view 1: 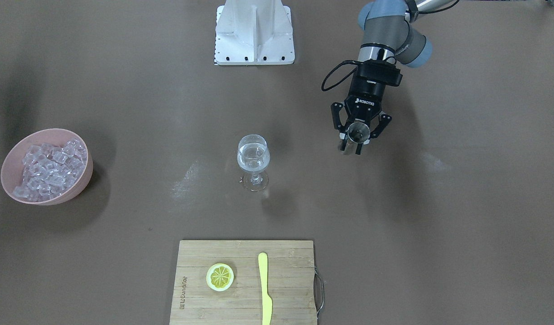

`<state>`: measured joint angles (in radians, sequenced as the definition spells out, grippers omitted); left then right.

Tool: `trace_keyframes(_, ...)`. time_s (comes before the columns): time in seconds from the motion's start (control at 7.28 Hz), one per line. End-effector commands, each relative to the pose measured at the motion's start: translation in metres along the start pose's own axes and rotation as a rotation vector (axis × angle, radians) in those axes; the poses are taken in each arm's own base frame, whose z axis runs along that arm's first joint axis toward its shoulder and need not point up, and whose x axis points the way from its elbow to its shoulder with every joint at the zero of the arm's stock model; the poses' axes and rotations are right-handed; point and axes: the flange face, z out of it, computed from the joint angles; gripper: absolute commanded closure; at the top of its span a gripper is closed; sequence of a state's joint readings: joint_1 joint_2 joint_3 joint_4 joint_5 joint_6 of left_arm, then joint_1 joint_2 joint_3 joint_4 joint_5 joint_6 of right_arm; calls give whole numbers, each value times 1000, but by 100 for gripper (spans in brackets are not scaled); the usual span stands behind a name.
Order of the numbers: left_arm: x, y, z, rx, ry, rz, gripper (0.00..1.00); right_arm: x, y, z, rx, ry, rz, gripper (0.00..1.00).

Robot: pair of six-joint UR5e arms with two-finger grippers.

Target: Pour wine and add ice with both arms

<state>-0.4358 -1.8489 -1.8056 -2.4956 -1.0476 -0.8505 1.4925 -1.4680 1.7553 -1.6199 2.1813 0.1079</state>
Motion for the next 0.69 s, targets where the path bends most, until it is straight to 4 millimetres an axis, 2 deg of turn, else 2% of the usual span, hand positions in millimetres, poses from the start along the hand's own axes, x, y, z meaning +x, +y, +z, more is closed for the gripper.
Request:
trace_keyframes(0.0, 40, -11, -1, -86, 163, 46, 100, 0, 0, 0, 1, 0, 7, 0)
trace_keyframes(0.27, 64, -26, -1, -88, 233, 121, 100, -1, 0, -1, 2, 0, 22, 0)
trace_keyframes(0.55, 80, -33, 0, -111, 251, 128, 100, 0, 1, -1, 1, 0, 23, 0)
